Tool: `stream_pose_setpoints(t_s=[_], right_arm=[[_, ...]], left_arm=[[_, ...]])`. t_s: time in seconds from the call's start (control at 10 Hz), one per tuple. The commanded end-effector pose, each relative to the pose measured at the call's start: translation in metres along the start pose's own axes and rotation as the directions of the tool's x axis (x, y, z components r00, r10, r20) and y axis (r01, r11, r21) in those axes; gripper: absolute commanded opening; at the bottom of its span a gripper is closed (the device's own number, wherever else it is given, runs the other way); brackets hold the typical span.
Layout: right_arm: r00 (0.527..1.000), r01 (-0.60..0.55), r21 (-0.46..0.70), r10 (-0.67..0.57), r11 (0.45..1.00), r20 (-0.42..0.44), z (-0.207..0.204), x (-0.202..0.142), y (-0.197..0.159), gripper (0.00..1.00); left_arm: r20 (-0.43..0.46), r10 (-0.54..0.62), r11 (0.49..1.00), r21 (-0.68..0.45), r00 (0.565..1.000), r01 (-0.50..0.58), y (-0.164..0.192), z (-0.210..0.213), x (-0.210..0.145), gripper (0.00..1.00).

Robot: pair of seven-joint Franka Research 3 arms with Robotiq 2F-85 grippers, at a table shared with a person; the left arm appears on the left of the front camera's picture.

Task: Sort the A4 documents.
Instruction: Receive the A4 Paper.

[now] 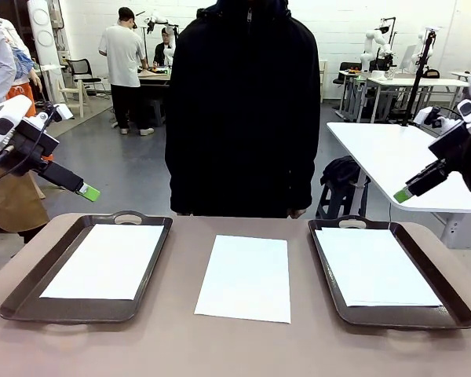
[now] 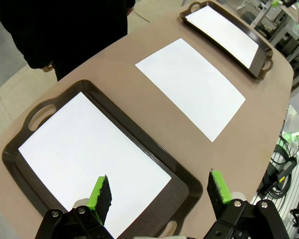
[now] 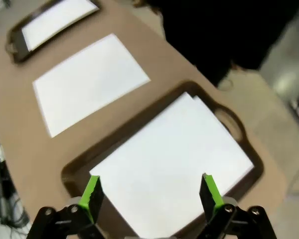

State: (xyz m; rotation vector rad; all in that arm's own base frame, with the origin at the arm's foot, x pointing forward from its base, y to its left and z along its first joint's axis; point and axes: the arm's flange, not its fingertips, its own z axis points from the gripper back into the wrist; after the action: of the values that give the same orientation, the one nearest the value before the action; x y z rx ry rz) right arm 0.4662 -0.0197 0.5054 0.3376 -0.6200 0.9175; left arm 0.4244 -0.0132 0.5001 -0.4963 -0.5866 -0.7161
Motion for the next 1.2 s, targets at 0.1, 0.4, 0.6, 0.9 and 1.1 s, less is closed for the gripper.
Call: stream_pose_setpoints(t_s=[0.1,0.4,0.6,0.9,1.1], right_arm=[[0.984,-0.103,0.130,0.081,0.986,0.160,0.035,-0.033,0.020,1.00],[0.981,-0.097,0.144,0.070,0.985,0.179,0.034,-0.020,0.011,1.00],[0.989,-0.070,0.241,0.037,0.968,0.140,0.032,-0.010,0.006,1.00],[0.995,-0.035,0.268,0.008,0.963,0.100,0.031,-0.007,0.003,1.00],[0.996,-0.024,0.268,0.000,0.963,0.091,0.032,-0.008,0.002,1.00]], left_arm=[[0.004,0.000,1.000,-0.002,1.000,0.000,0.000,0.001,0.000,1.00],[0.004,0.000,1.000,-0.002,1.000,0.000,0.000,0.001,0.000,1.00],[0.004,0.000,1.000,-0.002,1.000,0.000,0.000,0.001,0.000,1.00],[0.004,0.000,1.000,-0.002,1.000,0.000,0.000,0.001,0.000,1.00],[0.004,0.000,1.000,-0.002,1.000,0.000,0.000,0.001,0.000,1.00]])
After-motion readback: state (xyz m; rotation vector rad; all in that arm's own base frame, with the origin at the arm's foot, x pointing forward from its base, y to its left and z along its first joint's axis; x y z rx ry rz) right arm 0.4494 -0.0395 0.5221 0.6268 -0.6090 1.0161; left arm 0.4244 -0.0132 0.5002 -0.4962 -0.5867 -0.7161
